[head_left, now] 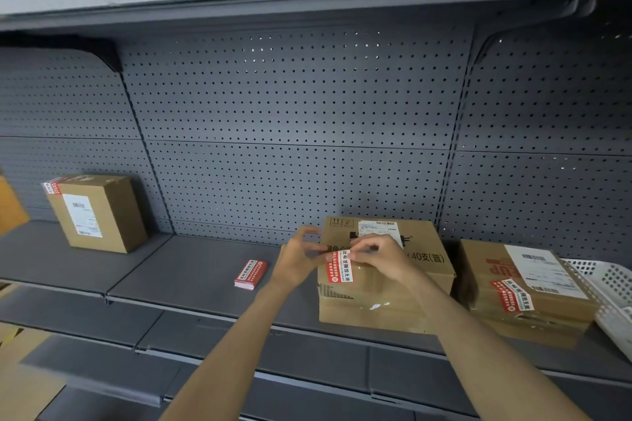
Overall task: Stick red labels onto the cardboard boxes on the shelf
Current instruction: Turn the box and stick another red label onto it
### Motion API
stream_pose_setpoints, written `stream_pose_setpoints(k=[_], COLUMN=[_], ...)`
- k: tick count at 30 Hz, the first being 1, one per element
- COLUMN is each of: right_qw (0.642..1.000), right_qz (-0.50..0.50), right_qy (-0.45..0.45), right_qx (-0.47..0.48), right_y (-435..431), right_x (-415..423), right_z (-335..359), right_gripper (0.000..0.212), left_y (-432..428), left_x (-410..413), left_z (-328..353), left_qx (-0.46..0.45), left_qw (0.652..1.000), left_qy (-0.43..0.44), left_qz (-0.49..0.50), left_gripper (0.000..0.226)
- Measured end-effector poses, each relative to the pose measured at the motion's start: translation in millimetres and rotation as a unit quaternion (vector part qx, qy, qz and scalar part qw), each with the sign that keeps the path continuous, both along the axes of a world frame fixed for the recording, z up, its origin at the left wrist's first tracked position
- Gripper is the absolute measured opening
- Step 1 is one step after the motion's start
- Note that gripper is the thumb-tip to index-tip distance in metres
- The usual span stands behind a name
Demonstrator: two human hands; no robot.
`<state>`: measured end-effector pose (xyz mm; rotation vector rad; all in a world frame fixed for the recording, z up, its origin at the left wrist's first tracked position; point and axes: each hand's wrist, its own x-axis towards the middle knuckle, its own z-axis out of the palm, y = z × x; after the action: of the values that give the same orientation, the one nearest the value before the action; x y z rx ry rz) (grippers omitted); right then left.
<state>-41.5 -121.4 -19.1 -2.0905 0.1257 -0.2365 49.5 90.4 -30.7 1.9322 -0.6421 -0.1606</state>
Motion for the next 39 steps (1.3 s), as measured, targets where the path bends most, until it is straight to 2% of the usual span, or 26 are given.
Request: stream_pose_setpoints(k=[2,5,8,12,13,16,18,23,29,32,33,34,37,39], right_qw=[1.0,0.999,0.998,0.998,0.999,0.995,0.99,0.973,0.984,0.986,0.987,0.988,0.99,0.992], right_qz=[0.006,0.02,0.024,0.012,0.017,0.047,0.05,0.063,0.005,-0.001,-0.001,-0.001,-0.001,0.001], right_qy=[0.0,0.0,0.008,0.003,0.013,0.047,0.031,0.012,-0.022,-0.03,-0.032,-0.034,-0.034,-0.042], right_qx=[0.012,0.036,0.049,0.057,0.038,-0.076,-0.13,-0.222,-0.178,-0.164,-0.156,-0.149,-0.137,-0.123], right_y=[1.0,2.6,2.9,-3.0,-3.7,0.0,3.5,12.6,14.3,15.2,14.7,14.6,15.3,14.6], right_x=[-1.6,-2.1,-1.7,-3.4,-4.4,-5.3,-4.1,-6.5,-4.4,-4.5,-4.4,-4.6,-5.9,-7.6], right_z=[1.6,3.0,2.3,2.4,4.5,3.1,1.6,6.1,-3.2,-3.8,-4.3,-4.6,-6.2,-6.7], right_gripper=[0.007,0.009,0.014,0.046,0.049,0.039,0.037,0.045,0.008,0.004,0.004,0.003,0.009,0.01], left_y=[-1.0,-3.0,-3.4,-3.4,-3.1,-1.5,-2.9,-6.7,-4.2,-2.7,-2.2,-1.8,-1.3,-0.9], left_x=[-0.4,-2.6,-3.1,-3.6,-3.5,-3.4,0.0,4.9,3.8,2.8,2.1,0.9,-2.2,-3.1], left_z=[2.8,8.0,8.6,9.6,9.7,7.6,6.9,8.9,3.8,5.6,7.6,9.5,10.7,7.9], left_qx=[0.045,0.125,0.145,0.144,0.14,0.141,0.136,0.142,0.125,0.099,0.101,0.111,0.147,0.151], left_qw=[0.999,0.988,0.983,0.982,0.983,0.981,0.981,0.981,0.982,0.987,0.986,0.984,0.972,0.966], left_qy=[-0.022,-0.091,-0.109,-0.112,-0.113,-0.119,-0.13,-0.118,-0.132,-0.121,-0.122,-0.131,-0.167,-0.194], left_qz=[-0.007,-0.027,-0.03,-0.038,-0.042,-0.052,-0.056,-0.062,-0.054,-0.047,-0.048,-0.054,-0.075,-0.081], left_gripper=[0.064,0.037,0.024,0.019,0.018,0.016,0.019,0.018,0.026,0.064,0.067,0.063,0.031,0.021])
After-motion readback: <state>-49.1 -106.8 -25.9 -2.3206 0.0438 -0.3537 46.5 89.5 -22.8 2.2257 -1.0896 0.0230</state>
